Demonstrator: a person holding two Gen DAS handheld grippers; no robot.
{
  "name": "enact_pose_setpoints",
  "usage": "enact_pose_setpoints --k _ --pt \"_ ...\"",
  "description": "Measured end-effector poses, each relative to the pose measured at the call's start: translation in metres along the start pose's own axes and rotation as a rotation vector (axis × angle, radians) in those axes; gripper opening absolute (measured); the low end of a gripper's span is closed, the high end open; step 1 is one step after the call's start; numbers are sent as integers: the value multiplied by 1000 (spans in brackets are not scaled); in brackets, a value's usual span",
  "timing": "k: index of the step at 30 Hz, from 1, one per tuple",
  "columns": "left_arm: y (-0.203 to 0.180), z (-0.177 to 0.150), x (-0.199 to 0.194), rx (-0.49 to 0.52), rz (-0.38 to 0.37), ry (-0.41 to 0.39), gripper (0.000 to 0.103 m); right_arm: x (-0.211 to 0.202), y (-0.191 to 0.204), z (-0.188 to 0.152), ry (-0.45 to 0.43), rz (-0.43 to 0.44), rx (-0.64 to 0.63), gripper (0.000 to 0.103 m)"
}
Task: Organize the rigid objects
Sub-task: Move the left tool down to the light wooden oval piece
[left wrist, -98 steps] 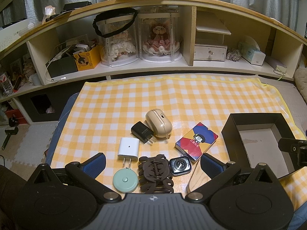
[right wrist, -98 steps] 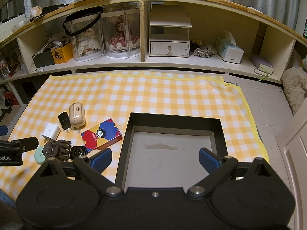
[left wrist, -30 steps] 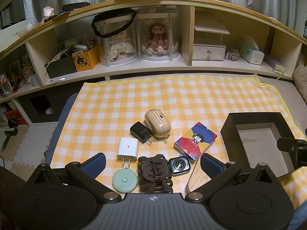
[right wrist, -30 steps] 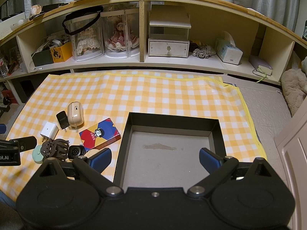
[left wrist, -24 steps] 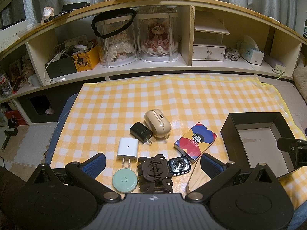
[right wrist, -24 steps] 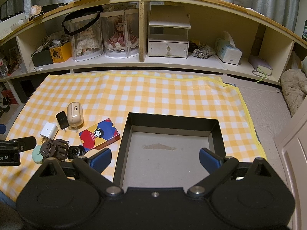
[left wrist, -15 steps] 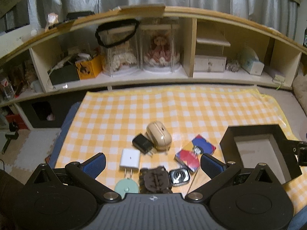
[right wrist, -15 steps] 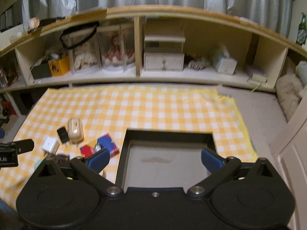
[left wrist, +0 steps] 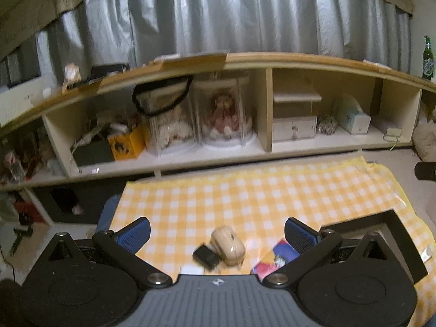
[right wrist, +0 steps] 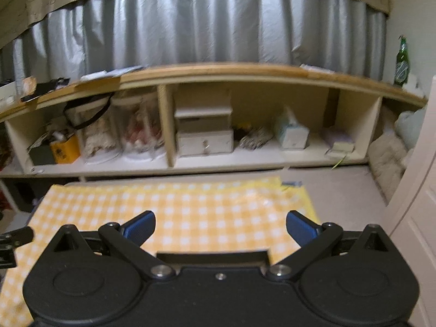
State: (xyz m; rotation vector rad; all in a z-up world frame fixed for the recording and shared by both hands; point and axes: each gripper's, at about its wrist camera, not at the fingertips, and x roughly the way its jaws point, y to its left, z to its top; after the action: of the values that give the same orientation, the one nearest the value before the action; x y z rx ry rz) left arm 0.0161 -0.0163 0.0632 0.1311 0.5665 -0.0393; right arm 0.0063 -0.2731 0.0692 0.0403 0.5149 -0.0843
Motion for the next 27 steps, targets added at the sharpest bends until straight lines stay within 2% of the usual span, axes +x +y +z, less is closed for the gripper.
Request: enact_pose_setpoints --k 4,9,11,13,17,24,26,27 --pt "-10 11 5 31 -13 -27 103 4 -19 12 -18 -22 15 103" --pt "-20 16 17 14 -49 -35 103 9 -35 14 -9 -6 5 103" --pt "-23 12 22 9 -67 -39 103 11 -38 8 -21 32 -27 103" --pt "-26 7 28 18 -79 -33 103 17 -38 2 4 47 -65 103" --pt "-30 -9 44 73 -118 37 103 34 -42 -12 57 -5 -79 103" --pt "-26 -36 71 95 -153 179 103 79 -61 -39 267 -20 12 103" --pt "-27 -42 77 109 -162 211 103 89 -63 -47 298 -36 22 98" --pt "-29 -46 80 118 -169 229 103 94 -63 -51 312 -53 24 91"
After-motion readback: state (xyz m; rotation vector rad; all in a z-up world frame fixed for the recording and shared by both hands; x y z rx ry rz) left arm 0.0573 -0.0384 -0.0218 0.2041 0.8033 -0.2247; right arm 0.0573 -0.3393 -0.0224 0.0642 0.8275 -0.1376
